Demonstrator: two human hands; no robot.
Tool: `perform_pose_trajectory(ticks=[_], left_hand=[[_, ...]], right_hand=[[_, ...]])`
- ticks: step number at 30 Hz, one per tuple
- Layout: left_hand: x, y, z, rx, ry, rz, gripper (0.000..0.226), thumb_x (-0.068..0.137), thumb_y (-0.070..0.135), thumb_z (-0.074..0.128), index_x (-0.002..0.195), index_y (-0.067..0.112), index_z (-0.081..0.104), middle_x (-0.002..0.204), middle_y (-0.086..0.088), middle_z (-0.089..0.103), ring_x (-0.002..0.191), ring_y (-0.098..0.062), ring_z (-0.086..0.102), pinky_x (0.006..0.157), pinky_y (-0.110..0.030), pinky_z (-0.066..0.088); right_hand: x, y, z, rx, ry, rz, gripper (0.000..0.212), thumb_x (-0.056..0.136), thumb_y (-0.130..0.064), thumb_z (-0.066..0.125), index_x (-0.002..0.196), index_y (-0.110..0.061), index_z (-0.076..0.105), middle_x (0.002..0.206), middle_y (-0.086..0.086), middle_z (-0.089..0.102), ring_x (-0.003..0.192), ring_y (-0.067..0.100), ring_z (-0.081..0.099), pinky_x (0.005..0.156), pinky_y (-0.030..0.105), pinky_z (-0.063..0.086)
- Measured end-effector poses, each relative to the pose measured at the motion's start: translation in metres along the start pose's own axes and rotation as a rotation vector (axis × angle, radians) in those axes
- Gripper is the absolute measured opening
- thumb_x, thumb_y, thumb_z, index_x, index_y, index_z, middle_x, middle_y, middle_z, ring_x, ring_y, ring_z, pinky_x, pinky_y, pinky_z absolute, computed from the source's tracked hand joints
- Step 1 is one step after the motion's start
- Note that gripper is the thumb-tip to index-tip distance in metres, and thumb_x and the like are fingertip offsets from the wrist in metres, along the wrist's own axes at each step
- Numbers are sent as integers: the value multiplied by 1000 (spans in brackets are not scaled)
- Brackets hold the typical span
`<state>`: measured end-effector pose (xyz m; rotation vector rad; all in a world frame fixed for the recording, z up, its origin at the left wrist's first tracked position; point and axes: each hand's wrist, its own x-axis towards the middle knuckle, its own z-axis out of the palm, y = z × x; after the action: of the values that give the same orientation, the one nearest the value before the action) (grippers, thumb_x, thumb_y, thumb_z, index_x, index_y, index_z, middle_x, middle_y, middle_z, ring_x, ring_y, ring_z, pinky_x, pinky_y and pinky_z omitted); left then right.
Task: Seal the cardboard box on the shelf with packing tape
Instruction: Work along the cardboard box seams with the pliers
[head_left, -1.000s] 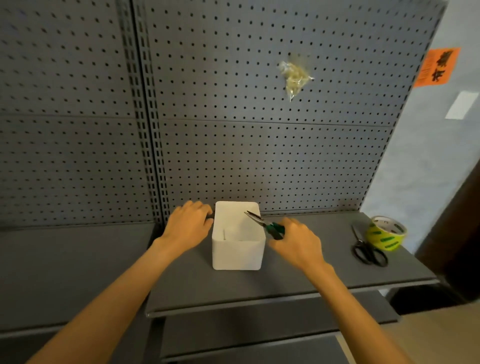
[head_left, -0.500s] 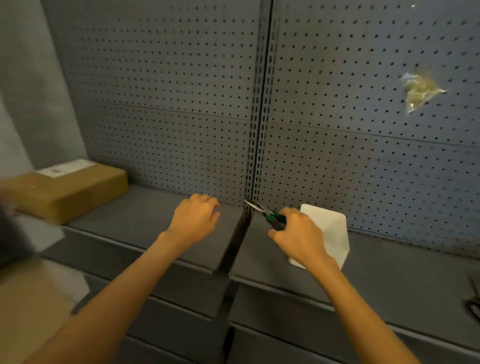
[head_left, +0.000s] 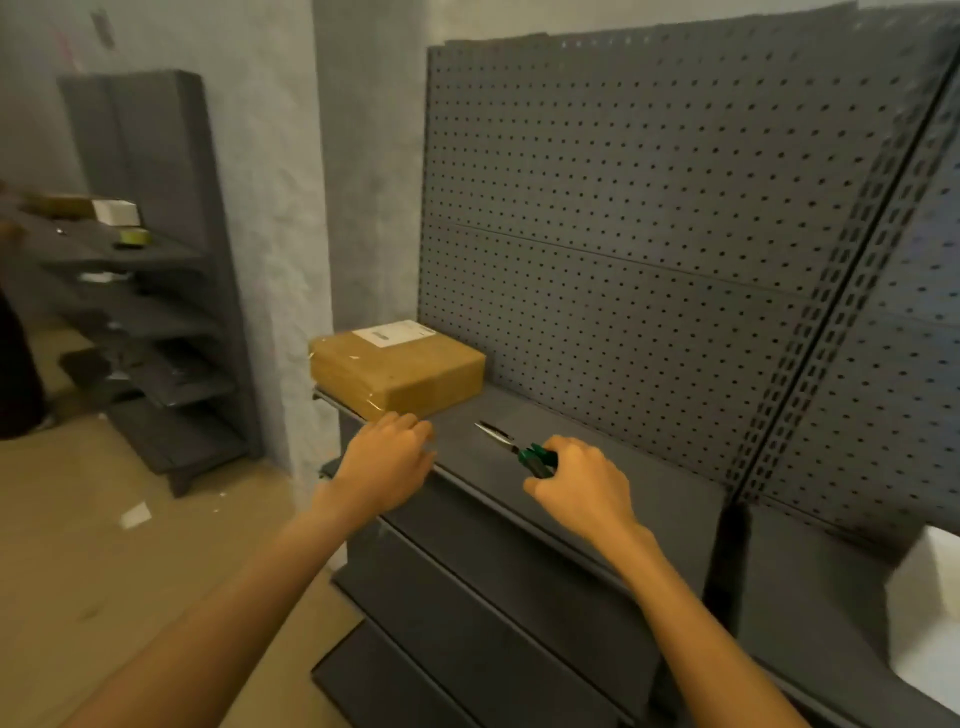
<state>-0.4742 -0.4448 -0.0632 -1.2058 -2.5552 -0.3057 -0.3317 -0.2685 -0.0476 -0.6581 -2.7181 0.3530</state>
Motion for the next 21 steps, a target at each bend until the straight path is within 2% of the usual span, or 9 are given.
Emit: perform_pose_trajectory(ticks=[6, 10, 13, 21], left_hand=[[-9, -127, -31, 54, 53, -154, 31, 97, 35, 43, 119, 18, 57, 123, -3, 59, 111, -24, 54, 92, -37, 45], [-18, -172, -29, 71, 16, -180, 32, 97, 35, 44, 123, 19, 54, 125, -1, 57, 115, -22, 50, 94, -36, 43], [-19, -200, -22, 66, 6, -197, 33, 97, 35, 43, 125, 21, 53, 126, 1, 56, 115, -19, 50, 94, -32, 41], [26, -262, 3, 56, -3, -209, 34, 98, 35, 41, 126, 20, 53, 126, 0, 56, 115, -20, 50, 94, -33, 40]], right_hand=[[57, -107, 33, 75, 65, -69, 38, 80, -43, 63, 111, -22, 56, 108, -1, 60, 95, 22, 59, 71, 34, 51], [75, -156, 65, 98, 5, -114, 40, 81, -44, 62, 114, -23, 56, 115, -1, 59, 102, 23, 57, 74, 34, 48], [88, -182, 86, 83, -38, -141, 43, 81, -42, 63, 118, -22, 56, 119, -1, 59, 107, 24, 56, 75, 33, 44], [160, -214, 123, 79, -75, -178, 41, 84, -43, 61, 117, -20, 55, 114, 1, 59, 100, 23, 57, 73, 34, 47]])
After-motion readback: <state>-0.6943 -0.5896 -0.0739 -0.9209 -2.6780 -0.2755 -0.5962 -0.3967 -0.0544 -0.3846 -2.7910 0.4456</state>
